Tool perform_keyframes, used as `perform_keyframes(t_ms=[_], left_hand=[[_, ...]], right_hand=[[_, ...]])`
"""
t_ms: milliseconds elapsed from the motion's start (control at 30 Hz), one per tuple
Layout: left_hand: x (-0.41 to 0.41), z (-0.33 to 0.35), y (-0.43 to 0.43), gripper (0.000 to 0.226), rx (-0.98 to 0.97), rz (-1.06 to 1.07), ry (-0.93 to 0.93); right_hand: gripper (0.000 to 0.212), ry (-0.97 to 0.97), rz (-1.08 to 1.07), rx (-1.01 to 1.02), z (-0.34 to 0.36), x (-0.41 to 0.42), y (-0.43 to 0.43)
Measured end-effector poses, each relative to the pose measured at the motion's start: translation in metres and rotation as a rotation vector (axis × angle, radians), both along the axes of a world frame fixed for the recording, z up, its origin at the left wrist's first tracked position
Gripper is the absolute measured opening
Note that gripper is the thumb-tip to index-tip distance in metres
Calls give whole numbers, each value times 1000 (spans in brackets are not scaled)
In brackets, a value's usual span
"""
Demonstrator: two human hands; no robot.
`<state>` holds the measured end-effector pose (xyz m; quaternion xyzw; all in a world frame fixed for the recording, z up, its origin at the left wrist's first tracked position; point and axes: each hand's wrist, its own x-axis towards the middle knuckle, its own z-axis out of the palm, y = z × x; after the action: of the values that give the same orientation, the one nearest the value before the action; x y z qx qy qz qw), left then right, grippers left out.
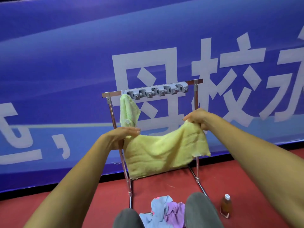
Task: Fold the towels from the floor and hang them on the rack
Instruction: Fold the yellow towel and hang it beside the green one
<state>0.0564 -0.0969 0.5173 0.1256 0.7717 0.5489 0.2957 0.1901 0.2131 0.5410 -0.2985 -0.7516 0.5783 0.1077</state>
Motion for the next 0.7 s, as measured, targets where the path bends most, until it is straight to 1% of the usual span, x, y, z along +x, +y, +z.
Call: perform_keyframes(t_ms=[67, 133, 200, 233, 333, 367, 400, 467, 500, 533, 700], left_hand=[[-7, 10, -3, 38, 48, 35, 44], [-7, 26, -8, 42, 25, 41, 62], [-5, 38, -12, 45, -86, -57, 40], [-5, 44, -14, 46, -125, -138, 41], [-2, 57, -11, 47, -150, -364, 64], [1, 59, -7, 47, -199, -404, 103], [5, 60, -3, 47, -289, -422, 167], [8, 59, 4, 48, -513, -431, 324], [6, 58, 7, 49, -582, -417, 384], [5, 56, 9, 49, -604, -388, 432], [-4, 50, 11, 35, -522, -219, 590]], right_hand=[[27, -33, 3, 32, 1, 3, 2], [32, -20, -17, -10, 3, 6, 3], [40, -17, -8, -75, 6, 9, 4], [40, -14, 4, -112, 7, 10, 4], [35, -4, 8, -260, 11, 14, 0], [34, 23, 2, -312, 12, 15, 0], [32, 45, -11, -341, 14, 15, -1], [30, 69, -14, -378, 14, 14, -1], [29, 81, -14, -385, 15, 13, 1], [27, 87, -11, -381, 16, 13, 3], [14, 87, 21, -304, 22, 16, 11]])
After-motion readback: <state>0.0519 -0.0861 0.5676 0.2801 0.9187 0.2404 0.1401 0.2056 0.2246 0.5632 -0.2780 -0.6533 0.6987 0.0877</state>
